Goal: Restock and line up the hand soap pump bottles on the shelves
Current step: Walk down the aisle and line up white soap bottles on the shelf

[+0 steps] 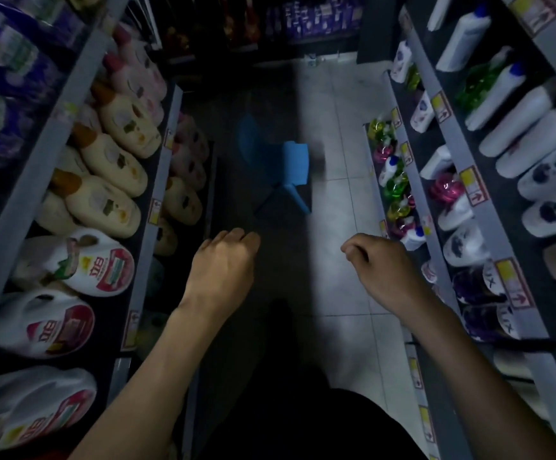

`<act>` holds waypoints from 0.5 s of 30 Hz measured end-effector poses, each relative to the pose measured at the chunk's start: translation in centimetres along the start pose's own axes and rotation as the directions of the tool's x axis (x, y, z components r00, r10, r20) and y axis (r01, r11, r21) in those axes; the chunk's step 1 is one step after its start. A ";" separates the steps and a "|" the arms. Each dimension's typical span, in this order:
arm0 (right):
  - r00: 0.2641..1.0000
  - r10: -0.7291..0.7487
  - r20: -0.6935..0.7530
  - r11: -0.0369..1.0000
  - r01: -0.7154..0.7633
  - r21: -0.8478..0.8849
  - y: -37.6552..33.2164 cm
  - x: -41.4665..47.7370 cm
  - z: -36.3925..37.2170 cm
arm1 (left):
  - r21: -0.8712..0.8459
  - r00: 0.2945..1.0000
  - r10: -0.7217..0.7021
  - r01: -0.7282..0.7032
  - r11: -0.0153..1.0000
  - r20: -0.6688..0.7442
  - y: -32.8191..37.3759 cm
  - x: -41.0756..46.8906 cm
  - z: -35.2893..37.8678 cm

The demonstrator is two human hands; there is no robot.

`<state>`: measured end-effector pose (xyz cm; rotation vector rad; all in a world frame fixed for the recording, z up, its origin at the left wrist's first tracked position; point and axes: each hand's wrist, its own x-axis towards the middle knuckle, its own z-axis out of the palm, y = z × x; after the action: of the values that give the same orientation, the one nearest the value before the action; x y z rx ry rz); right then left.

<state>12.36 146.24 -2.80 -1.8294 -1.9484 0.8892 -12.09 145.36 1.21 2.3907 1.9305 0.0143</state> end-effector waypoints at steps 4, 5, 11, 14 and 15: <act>0.999 0.038 0.017 0.999 -0.038 -0.006 0.2 6.5 -1.1 | -0.092 1.000 -0.023 0.022 0.995 -0.009 -1.4 6.7 1.3; 0.999 0.032 0.017 0.999 -0.032 -0.018 0.1 8.3 -1.5 | -0.107 0.999 -0.027 0.024 0.994 -0.020 -1.8 8.6 1.6; 0.998 0.024 0.054 0.985 -0.014 -0.171 -0.6 19.3 -6.6 | -0.197 0.994 -0.083 0.068 0.978 -0.071 -4.3 23.0 2.7; 0.998 0.055 0.011 0.983 -0.052 -0.178 -0.3 25.3 -10.3 | -0.210 0.997 -0.045 0.031 0.977 -0.063 -4.0 30.0 1.9; 0.997 0.071 -0.018 0.985 -0.073 -0.156 -0.1 27.1 -11.5 | -0.212 0.998 -0.023 0.009 0.977 -0.063 -3.7 32.2 1.5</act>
<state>15.96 175.22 1.07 -1.9999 -2.0064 0.7628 -8.82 177.56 -1.70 2.2626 1.8684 0.2852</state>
